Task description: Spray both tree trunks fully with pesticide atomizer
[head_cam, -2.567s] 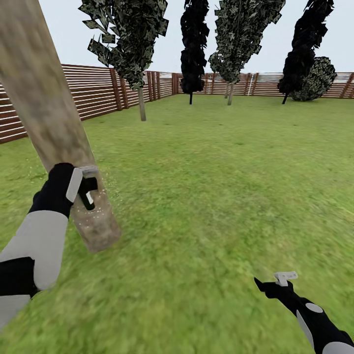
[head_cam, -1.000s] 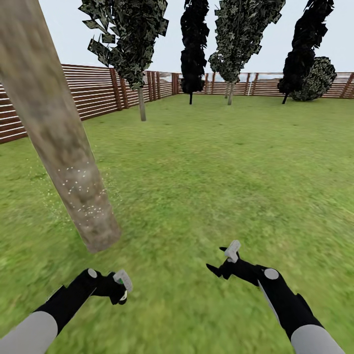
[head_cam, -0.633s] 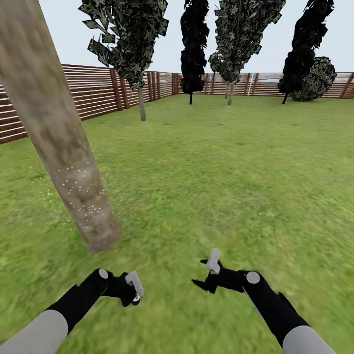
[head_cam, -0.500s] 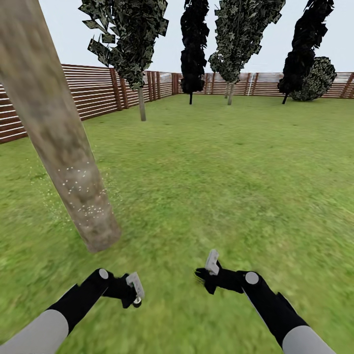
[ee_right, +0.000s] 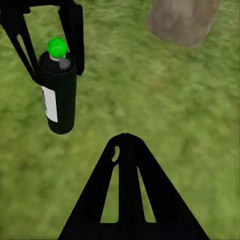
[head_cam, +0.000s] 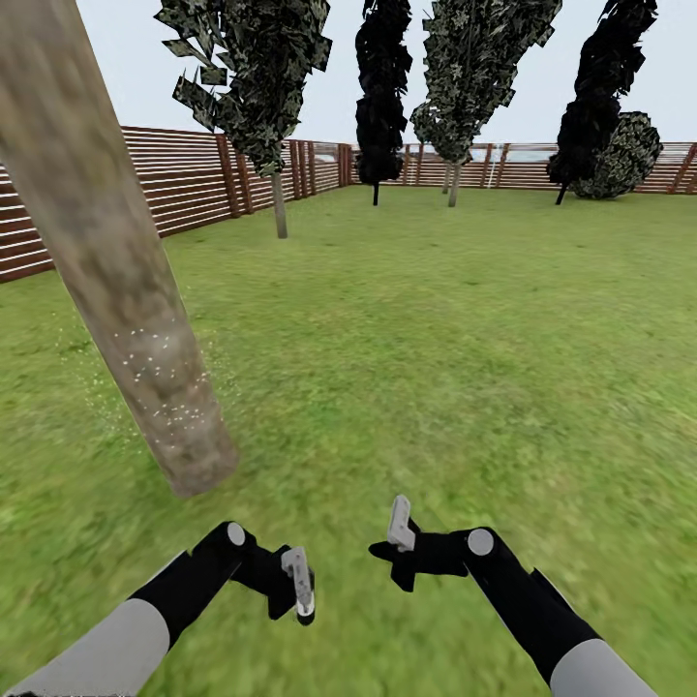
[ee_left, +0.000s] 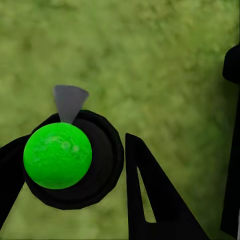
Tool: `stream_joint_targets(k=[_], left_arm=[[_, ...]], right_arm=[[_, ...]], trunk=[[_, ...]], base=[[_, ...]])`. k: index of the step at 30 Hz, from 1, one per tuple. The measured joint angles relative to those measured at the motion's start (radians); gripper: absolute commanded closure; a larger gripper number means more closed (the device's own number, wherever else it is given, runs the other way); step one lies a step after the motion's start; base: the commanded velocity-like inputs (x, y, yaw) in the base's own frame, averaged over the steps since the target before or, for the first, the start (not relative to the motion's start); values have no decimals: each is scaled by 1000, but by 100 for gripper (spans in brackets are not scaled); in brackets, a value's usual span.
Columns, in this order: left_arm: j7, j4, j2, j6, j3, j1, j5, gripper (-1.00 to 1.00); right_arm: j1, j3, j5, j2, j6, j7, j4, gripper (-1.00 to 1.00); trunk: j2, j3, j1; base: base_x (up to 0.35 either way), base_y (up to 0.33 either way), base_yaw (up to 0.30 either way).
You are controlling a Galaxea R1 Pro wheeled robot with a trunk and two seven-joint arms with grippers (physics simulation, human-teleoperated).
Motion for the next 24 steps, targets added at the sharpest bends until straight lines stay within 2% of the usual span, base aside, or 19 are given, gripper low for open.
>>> stream_joint_targets(k=[4,11,12,14,17,24], left_arm=[[-49,-6,-21,-4,0,-24,-2,100],[-79,-8,-37,-7,1,-41,3,100],[-89,-8,-43,-31,2,-42,4,100],[-93,2,-54,-57,2,-56,4,100],[-94,6,-63,-59,1,-64,0,100],[-94,6,-65,-55,0,-66,-3,100]], right_arm=[[0,0,0,16,-1,1,-1,100],[0,0,1,17,-1,2,0,100],[0,0,1,17,-1,2,0,100],[0,0,1,17,-1,2,0,100],[0,1,1,21,-1,2,-3,100],[0,2,1,32,2,2,-43,100]], trunk=[[0,0,0],[0,0,0],[0,0,0],[0,0,0],[0,0,0],[0,0,0]], base=[[0,0,0],[0,0,0],[0,0,0],[0,0,0],[0,0,0],[0,0,0]])
